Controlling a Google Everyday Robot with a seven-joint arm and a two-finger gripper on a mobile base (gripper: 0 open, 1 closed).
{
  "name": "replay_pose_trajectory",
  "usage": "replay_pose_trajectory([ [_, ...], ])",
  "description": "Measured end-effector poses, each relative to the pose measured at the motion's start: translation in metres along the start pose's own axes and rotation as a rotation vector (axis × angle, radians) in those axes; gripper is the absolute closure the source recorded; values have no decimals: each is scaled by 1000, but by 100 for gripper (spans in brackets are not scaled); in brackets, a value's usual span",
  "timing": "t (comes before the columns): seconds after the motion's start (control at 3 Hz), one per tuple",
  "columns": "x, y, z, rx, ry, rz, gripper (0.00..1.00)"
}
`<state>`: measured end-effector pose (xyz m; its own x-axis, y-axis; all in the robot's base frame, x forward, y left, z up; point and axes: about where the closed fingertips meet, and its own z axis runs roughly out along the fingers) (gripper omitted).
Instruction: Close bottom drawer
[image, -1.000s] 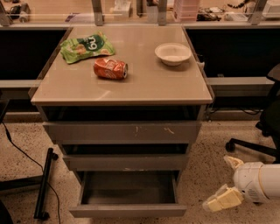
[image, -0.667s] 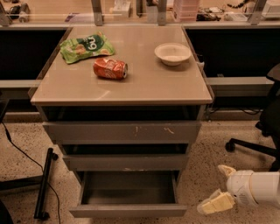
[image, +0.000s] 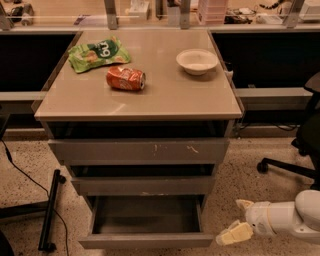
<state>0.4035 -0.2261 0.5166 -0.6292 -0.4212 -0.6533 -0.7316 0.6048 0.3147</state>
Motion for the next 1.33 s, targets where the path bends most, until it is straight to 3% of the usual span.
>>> replay_pose_trajectory([
  [0.33,10,-8,18,-40,16,39,0],
  [1.0,19,-10,25,-56,15,66,0],
  [1.33,46,-27,47,-91,22,143,0],
])
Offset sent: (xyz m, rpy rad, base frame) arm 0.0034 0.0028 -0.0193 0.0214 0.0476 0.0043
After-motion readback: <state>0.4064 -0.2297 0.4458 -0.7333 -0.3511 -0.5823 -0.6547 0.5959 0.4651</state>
